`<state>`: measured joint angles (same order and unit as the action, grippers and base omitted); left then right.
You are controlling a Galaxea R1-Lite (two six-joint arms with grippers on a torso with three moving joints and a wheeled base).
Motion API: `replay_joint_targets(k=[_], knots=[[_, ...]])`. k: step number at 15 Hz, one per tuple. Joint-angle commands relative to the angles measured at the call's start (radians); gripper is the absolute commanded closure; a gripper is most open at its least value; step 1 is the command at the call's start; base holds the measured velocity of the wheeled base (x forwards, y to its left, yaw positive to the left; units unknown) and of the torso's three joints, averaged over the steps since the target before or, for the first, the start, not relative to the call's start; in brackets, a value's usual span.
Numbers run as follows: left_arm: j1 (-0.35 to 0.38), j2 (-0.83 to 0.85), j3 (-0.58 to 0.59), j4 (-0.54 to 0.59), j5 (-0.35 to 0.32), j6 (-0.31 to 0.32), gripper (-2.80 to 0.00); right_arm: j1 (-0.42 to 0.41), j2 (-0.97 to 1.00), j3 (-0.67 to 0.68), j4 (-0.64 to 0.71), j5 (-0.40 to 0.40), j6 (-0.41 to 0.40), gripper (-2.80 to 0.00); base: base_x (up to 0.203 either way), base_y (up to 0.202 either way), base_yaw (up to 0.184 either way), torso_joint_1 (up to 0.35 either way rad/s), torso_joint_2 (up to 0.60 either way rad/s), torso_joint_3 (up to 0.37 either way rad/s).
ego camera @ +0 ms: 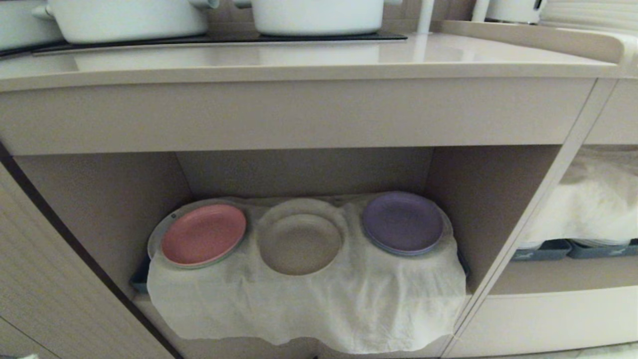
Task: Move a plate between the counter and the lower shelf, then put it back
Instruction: Pick up the plate in the cupboard
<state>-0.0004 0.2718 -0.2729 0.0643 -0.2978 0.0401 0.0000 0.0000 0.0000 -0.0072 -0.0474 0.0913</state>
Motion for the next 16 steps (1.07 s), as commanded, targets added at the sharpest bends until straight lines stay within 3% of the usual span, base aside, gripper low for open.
replay_joint_targets(k=[1, 4, 6, 12, 16], knots=[[-0.001, 0.15, -0.031, 0.001, -0.019, 0.0, 0.0, 0.0, 0.0, 0.0, 0.0, 0.0, 0.001, 0.0, 0.0, 0.0, 0.0, 0.0, 0.0, 0.0], [-0.011, 0.289, -0.057, 0.002, -0.112, 0.001, 0.0, 0.0, 0.0, 0.0, 0.0, 0.0, 0.001, 0.0, 0.0, 0.0, 0.0, 0.0, 0.0, 0.0], [-0.027, 0.396, -0.066, 0.002, -0.141, 0.002, 0.0, 0.0, 0.0, 0.0, 0.0, 0.0, 0.001, 0.0, 0.0, 0.0, 0.0, 0.0, 0.0, 0.0], [-0.137, 0.685, -0.075, -0.025, -0.148, -0.011, 0.0, 0.0, 0.0, 0.0, 0.0, 0.0, 0.001, 0.0, 0.0, 0.0, 0.0, 0.0, 0.0, 0.0], [-0.195, 0.918, -0.075, -0.195, -0.108, -0.049, 0.0, 0.0, 0.0, 0.0, 0.0, 0.0, 0.001, 0.0, 0.0, 0.0, 0.0, 0.0, 0.0, 0.0]])
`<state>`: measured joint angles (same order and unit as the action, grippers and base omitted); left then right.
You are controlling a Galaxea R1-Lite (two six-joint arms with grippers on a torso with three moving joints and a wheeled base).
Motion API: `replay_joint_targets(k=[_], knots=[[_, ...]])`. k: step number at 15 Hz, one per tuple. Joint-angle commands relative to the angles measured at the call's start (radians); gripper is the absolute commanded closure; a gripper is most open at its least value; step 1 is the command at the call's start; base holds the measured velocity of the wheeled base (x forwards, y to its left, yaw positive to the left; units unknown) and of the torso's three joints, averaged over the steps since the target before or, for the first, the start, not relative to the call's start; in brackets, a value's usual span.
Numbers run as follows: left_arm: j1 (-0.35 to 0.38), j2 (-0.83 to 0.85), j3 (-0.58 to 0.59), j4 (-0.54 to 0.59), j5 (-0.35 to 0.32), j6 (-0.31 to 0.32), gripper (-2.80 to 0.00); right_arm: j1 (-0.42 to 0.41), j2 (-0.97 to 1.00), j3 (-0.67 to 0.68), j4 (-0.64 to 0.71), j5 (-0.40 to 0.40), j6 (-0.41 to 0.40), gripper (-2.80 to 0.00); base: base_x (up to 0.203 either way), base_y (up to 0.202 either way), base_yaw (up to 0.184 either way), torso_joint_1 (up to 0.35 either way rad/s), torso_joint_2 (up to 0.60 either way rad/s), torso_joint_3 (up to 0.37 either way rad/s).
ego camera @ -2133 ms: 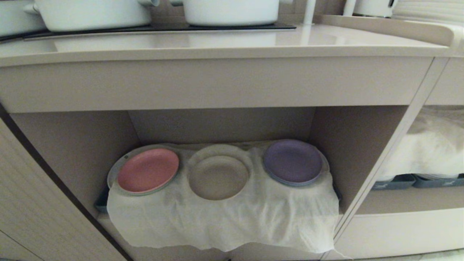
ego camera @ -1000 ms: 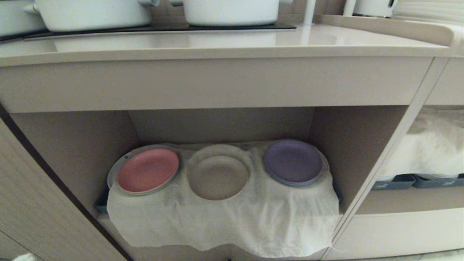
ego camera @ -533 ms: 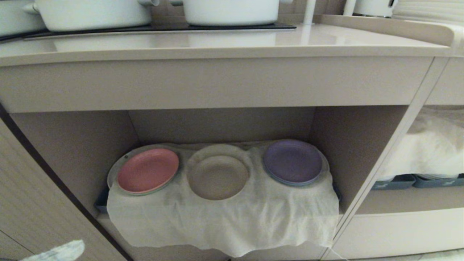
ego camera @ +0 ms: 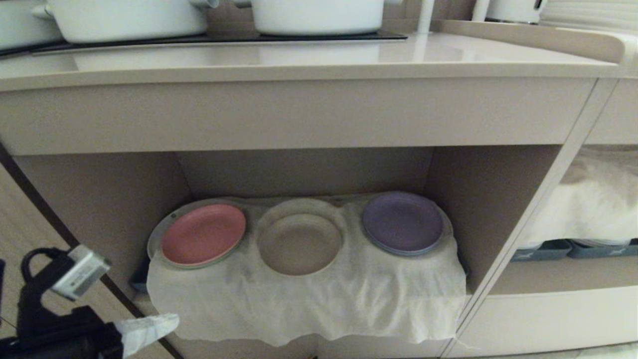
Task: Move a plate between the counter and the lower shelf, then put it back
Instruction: Pick up the plate in the cupboard
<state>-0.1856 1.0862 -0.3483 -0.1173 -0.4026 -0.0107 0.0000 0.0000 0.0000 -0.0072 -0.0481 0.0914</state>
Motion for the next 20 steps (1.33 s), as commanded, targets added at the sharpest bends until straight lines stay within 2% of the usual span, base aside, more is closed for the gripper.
replay_joint_targets(k=[1, 3, 5, 7, 10, 14, 16, 20], knots=[[-0.027, 0.173, 0.001, -0.073, 0.024, -0.014, 0.0, 0.0, 0.0, 0.0, 0.0, 0.0, 0.001, 0.0, 0.0, 0.0, 0.0, 0.0, 0.0, 0.0], [-0.072, 0.3, -0.01, -0.18, 0.085, -0.077, 0.0, 0.0, 0.0, 0.0, 0.0, 0.001, 0.001, 0.0, 0.0, 0.0, 0.0, 0.0, 0.0, 0.0], [-0.144, 0.424, -0.042, -0.292, 0.182, -0.168, 0.0, 0.0, 0.0, 0.0, 0.0, 0.0, 0.001, 0.0, 0.0, 0.0, 0.0, 0.0, 0.0, 0.0], [-0.201, 0.533, -0.08, -0.374, 0.266, -0.248, 0.0, 0.0, 0.0, 0.0, 0.0, 0.0, 0.001, 0.0, 0.0, 0.0, 0.0, 0.0, 0.0, 0.0], [-0.271, 0.66, -0.171, -0.452, 0.344, -0.363, 0.0, 0.0, 0.0, 0.0, -0.002, 0.001, 0.001, 0.0, 0.0, 0.0, 0.0, 0.0, 0.0, 0.0], [-0.285, 0.779, -0.236, -0.464, 0.453, -0.391, 0.0, 0.0, 0.0, 0.0, 0.0, 0.001, 0.001, 0.0, 0.0, 0.0, 0.0, 0.0, 0.0, 0.0], [-0.285, 0.801, -0.239, -0.466, 0.478, -0.392, 0.0, 0.0, 0.0, 0.0, 0.0, 0.001, 0.001, 0.0, 0.0, 0.0, 0.0, 0.0, 0.0, 0.0], [-0.305, 0.83, -0.263, -0.452, 0.555, -0.46, 0.0, 0.0, 0.0, 0.0, 0.0, 0.001, 0.001, 0.0, 0.0, 0.0, 0.0, 0.0, 0.0, 0.0]])
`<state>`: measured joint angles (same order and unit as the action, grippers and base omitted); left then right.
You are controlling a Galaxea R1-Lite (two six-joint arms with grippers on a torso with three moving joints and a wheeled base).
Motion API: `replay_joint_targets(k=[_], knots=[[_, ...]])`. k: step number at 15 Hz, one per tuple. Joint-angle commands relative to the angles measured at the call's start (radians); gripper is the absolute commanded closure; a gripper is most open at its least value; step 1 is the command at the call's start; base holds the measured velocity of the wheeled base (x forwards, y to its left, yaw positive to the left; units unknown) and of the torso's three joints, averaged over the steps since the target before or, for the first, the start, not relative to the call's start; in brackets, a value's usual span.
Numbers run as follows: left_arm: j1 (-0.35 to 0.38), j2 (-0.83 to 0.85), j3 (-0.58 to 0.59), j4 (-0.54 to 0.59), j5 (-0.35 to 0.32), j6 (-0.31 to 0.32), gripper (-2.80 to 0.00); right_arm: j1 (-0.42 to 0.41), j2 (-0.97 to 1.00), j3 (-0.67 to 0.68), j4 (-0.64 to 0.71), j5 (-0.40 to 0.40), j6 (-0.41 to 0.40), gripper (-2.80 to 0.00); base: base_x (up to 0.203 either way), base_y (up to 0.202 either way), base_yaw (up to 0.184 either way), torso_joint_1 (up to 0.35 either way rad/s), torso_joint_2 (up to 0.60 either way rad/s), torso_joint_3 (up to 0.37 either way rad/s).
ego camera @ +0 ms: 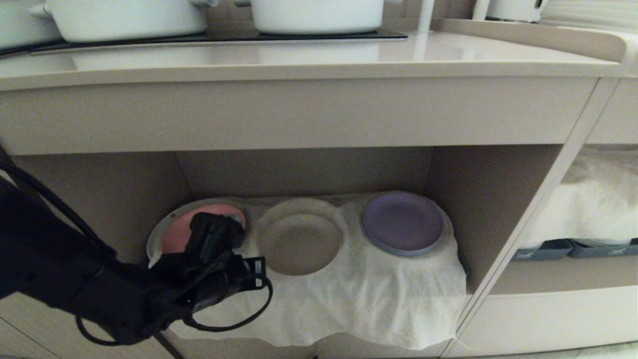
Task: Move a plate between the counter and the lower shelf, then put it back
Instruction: Pick up the plate in the cupboard
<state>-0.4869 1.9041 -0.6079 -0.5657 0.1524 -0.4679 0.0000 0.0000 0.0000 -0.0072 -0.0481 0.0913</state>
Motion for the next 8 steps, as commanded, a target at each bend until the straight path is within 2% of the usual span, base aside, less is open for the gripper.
replay_joint_targets(k=[1, 4, 8], knots=[[-0.014, 0.013, -0.014, -0.001, 0.021, -0.008, 0.0, 0.0, 0.0, 0.0, 0.0, 0.001, 0.001, 0.0, 0.0, 0.0, 0.0, 0.0, 0.0, 0.0], [-0.036, 0.019, -0.053, 0.044, 0.045, -0.029, 0.0, 0.0, 0.0, 0.0, 0.0, 0.001, 0.001, 0.0, 0.0, 0.0, 0.0, 0.0, 0.0, 0.0], [-0.059, 0.013, -0.139, 0.178, 0.084, -0.114, 0.0, 0.0, 0.0, 0.0, -0.001, 0.001, 0.001, 0.0, 0.0, 0.0, 0.0, 0.0, 0.0, 0.0]])
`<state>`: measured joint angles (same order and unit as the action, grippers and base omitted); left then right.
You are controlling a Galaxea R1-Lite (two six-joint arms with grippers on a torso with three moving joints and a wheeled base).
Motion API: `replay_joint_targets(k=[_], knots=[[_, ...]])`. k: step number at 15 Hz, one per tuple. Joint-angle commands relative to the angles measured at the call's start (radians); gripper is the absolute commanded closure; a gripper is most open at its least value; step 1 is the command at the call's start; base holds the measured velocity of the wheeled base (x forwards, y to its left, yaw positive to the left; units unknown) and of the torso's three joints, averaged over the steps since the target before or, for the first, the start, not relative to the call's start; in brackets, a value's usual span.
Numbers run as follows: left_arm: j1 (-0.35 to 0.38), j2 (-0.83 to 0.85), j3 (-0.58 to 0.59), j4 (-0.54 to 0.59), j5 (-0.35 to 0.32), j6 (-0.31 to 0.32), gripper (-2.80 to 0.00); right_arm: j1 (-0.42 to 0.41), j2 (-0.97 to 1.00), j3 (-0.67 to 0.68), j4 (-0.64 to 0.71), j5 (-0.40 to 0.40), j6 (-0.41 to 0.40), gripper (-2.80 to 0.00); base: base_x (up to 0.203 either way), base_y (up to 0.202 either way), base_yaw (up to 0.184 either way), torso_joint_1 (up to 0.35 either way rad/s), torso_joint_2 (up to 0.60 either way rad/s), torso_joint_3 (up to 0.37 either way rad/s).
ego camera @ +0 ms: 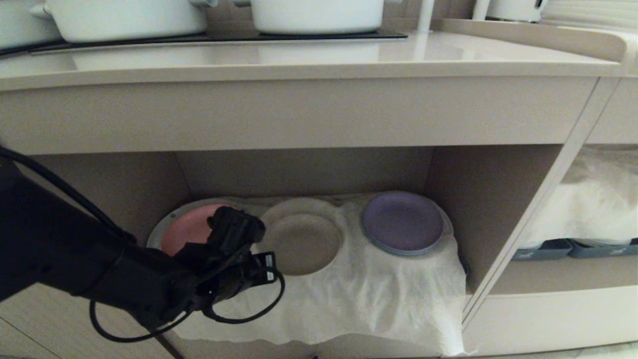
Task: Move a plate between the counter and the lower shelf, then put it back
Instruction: Pick up the plate in the cupboard
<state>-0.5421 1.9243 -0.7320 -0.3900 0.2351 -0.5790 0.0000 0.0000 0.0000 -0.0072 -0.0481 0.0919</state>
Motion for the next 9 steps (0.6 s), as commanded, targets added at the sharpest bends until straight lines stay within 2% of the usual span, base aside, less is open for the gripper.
replay_joint_targets(k=[1, 3, 4, 9], knots=[[-0.004, -0.01, -0.018, 0.01, 0.005, -0.016, 0.0, 0.0, 0.0, 0.0, 0.0, 0.001, 0.0, 0.0, 0.0, 0.0, 0.0, 0.0, 0.0, 0.0], [-0.005, -0.016, -0.018, 0.022, 0.038, -0.019, 0.0, 0.0, 0.0, 0.0, 0.0, 0.001, 0.0, 0.0, 0.0, 0.0, 0.0, 0.0, 0.0, 0.0], [-0.007, -0.018, -0.019, 0.042, 0.048, -0.022, -2.8, 0.0, 0.0, 0.0, 0.0, 0.001, 0.0, 0.0, 0.0, 0.0, 0.0, 0.0, 0.0, 0.0], [-0.032, -0.016, -0.027, 0.05, 0.076, -0.087, -2.8, 0.0, 0.0, 0.0, 0.0, 0.001, 0.0, 0.0, 0.0, 0.0, 0.0, 0.0, 0.0, 0.0]])
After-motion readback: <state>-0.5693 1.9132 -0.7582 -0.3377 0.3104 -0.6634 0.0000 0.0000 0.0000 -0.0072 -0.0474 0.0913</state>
